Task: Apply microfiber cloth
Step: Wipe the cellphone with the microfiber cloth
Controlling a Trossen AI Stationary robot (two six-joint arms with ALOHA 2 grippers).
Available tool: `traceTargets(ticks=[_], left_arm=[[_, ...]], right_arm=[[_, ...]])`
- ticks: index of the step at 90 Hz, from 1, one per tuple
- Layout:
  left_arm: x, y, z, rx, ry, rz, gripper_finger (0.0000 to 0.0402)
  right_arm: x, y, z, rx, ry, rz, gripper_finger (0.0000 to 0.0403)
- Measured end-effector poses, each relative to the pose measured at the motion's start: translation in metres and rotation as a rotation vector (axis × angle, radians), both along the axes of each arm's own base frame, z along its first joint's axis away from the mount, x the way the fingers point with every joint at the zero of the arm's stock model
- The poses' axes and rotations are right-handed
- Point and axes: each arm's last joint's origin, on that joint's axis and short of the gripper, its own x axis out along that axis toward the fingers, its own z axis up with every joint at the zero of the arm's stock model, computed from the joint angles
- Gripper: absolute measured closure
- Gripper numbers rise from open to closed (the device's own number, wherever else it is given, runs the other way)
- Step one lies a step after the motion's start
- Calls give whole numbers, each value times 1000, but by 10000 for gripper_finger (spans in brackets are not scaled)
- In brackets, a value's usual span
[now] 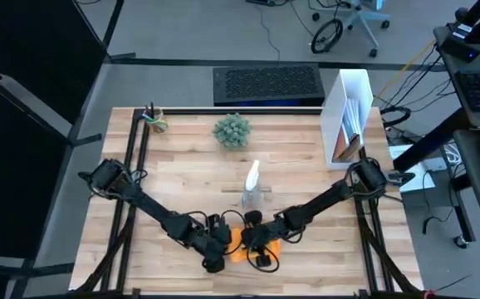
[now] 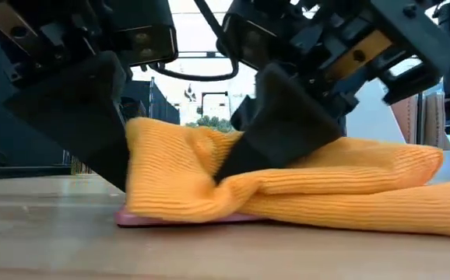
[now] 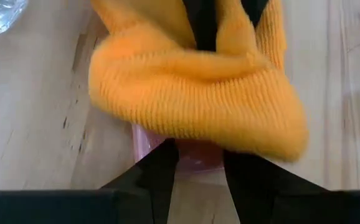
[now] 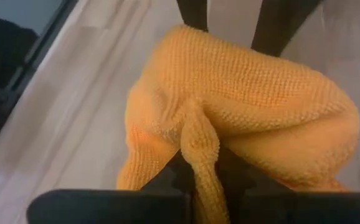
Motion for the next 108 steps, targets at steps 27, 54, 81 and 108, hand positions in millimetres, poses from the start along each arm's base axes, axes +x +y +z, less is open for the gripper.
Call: traceTargets(ticks=[27,54,81,108], left_arm=[[-1,-1,-1,-4,7,-8,279],[-1,-2,4,-14,4,-12,279],[-6,4,55,-19,-99,-6,279],[-10,33,14,138,66,97,279]], right_arm=[[-25,-6,16,-70,199,-12,388],[-49,-9,46,-65,271,-45,388],[-54,19,50,3,214,-40,387],[-51,32,11,-69,238,-133,387]])
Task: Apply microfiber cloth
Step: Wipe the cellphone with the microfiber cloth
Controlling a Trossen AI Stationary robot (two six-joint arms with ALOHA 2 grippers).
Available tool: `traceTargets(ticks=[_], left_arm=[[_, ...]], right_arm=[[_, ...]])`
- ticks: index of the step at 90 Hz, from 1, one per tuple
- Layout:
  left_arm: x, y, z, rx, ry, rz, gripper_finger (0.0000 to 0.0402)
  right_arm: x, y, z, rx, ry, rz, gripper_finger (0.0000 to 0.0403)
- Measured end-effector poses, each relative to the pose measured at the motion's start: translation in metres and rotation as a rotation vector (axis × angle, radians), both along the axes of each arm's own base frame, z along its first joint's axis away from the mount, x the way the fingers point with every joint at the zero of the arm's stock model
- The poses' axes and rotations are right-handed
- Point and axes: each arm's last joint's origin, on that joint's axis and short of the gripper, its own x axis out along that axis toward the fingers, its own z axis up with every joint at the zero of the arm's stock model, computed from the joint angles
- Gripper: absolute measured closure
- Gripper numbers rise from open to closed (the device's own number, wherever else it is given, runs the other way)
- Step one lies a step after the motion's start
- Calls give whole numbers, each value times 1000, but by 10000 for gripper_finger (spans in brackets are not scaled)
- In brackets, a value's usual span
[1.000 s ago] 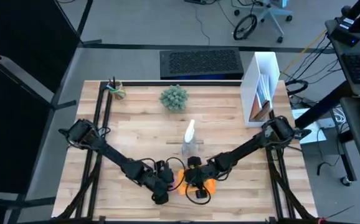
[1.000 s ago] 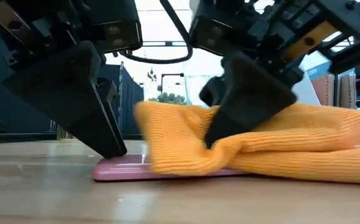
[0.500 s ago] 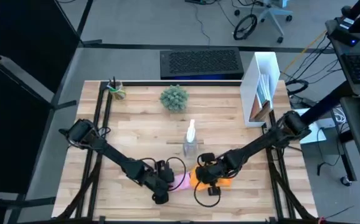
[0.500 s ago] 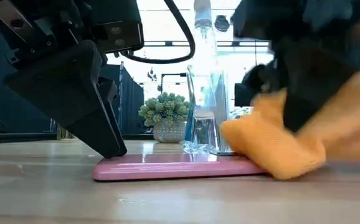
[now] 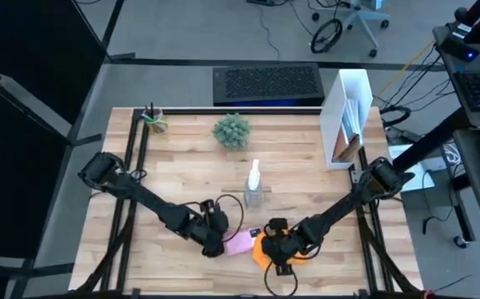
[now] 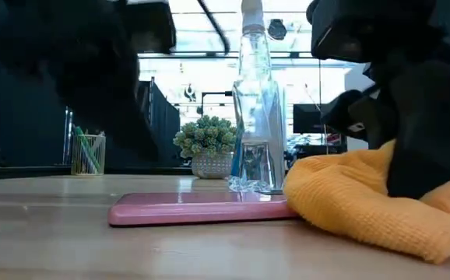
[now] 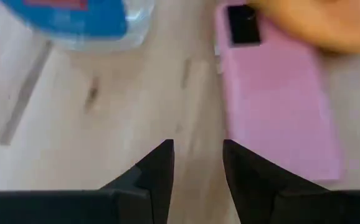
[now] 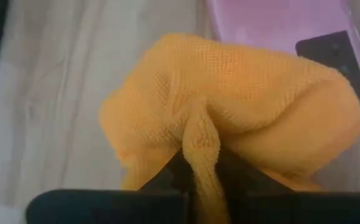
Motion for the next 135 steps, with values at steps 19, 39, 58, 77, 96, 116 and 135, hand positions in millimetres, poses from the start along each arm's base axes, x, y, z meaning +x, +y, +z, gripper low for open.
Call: traceTargets(ticks=[19,39,58,77,96,116,135], left_arm=[[9,-12,-13,-121,-29,-45,279],[16,-31,-11,-256,-142,-121,279],[22,-35,-14,-289,-188,-130,279],[21,-29,8,-265,-167,-128,279],[24,-21,33,-63,-290,-160,279],[35,-1,13,-10,-268,-134,279],[47,3,-12,-10,-258,-159,279]], right_arm=[[4,-7,1,-85,-50,-31,387],[15,-24,2,-151,-85,-19,387],[29,-38,4,-161,-161,-7,387],[23,-31,40,-172,-155,46,387],[10,-7,59,-129,-235,128,387],[5,20,62,-121,-356,219,387],[30,9,37,-179,-396,244,387]])
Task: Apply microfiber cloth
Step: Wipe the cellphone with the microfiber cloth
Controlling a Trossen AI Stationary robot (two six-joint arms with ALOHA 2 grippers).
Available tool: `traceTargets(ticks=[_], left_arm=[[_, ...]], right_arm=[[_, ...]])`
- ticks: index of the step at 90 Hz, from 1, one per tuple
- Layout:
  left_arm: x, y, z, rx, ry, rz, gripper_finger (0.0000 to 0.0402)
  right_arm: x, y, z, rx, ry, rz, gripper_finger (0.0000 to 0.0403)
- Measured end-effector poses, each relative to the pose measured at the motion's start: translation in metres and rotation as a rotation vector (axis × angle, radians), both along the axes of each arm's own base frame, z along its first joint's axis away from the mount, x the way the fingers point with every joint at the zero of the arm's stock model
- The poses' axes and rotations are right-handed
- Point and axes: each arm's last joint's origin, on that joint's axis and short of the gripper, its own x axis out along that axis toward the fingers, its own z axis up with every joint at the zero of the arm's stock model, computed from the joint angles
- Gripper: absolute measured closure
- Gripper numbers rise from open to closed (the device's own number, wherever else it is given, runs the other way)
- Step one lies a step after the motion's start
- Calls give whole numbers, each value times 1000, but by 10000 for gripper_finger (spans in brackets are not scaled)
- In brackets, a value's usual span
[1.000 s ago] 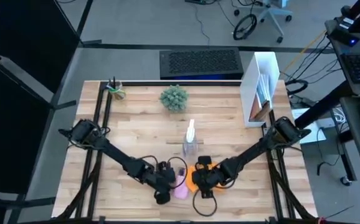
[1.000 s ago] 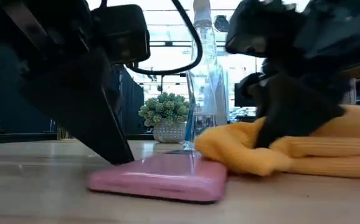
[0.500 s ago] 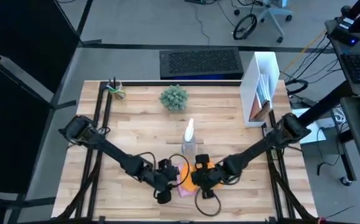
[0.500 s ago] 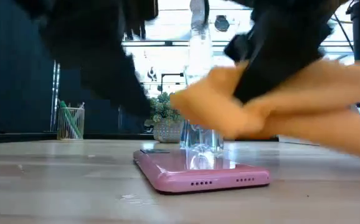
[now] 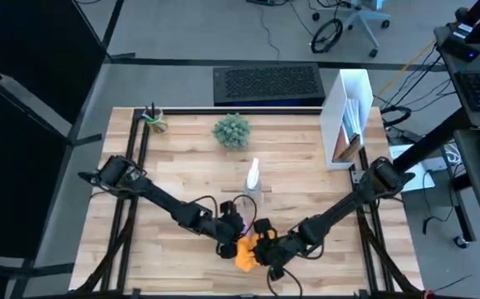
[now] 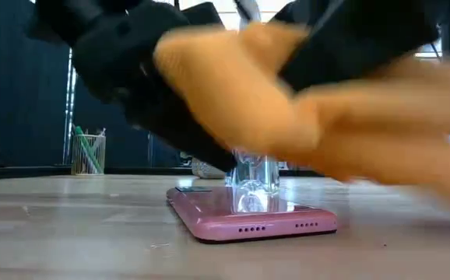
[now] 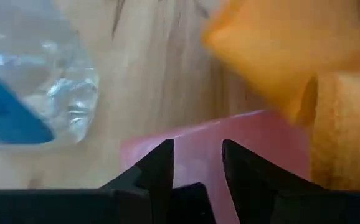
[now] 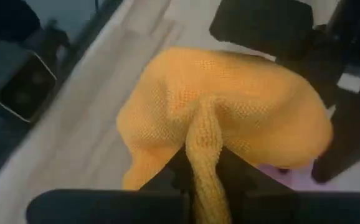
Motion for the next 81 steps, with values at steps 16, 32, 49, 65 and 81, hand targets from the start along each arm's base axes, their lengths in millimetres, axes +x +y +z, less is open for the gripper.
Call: traceTargets(ticks=[16,32,49,65,81], left_arm=[[4,1,-15,12,15,16,279],[6,2,-22,29,13,23,279],[5,3,-24,32,22,23,279],[6,3,-24,32,22,25,279],[5,3,-25,33,23,25,279]], right_arm=[[16,-20,-24,-32,36,-61,387],[27,-22,-44,-3,28,-55,387],[23,-9,-51,80,51,-67,387],[12,10,-50,204,107,-7,387],[6,15,-48,274,181,36,387]])
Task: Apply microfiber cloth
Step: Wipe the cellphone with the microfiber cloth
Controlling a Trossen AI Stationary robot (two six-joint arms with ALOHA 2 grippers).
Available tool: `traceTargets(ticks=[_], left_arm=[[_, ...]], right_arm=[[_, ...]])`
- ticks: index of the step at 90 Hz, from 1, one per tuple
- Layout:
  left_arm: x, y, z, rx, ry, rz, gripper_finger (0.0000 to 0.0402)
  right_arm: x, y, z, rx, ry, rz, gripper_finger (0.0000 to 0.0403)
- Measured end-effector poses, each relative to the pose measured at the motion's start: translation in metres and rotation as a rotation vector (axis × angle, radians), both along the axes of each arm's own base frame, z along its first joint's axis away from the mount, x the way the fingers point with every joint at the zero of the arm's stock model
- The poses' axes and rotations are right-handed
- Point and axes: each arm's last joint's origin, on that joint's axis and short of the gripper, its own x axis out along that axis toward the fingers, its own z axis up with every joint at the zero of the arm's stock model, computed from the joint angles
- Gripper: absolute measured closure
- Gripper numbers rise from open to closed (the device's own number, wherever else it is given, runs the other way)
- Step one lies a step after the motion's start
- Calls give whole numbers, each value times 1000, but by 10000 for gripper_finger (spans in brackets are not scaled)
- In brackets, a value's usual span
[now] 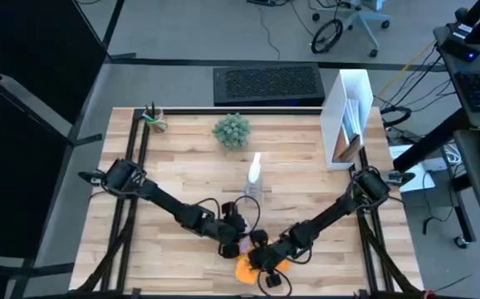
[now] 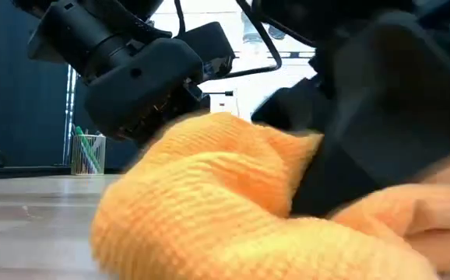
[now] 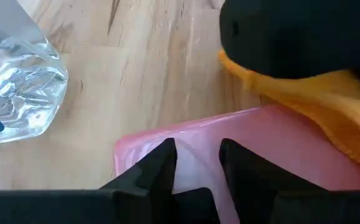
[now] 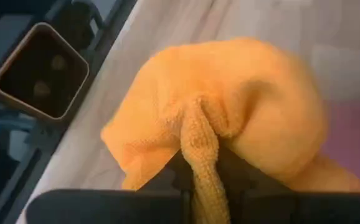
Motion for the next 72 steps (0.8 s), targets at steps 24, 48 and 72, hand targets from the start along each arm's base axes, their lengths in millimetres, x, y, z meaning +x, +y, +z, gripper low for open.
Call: traceTargets(ticks=[24,48,72], left_arm=[[0,0,0,-5,-9,1,279],[0,0,0,-5,-11,1,279],[1,-1,0,-14,-17,-3,279]], right_arm=[[3,-22,40,-206,-158,-96,387],[16,-42,9,-259,-87,-165,387],[-1,-8,4,-148,-36,-127,387]])
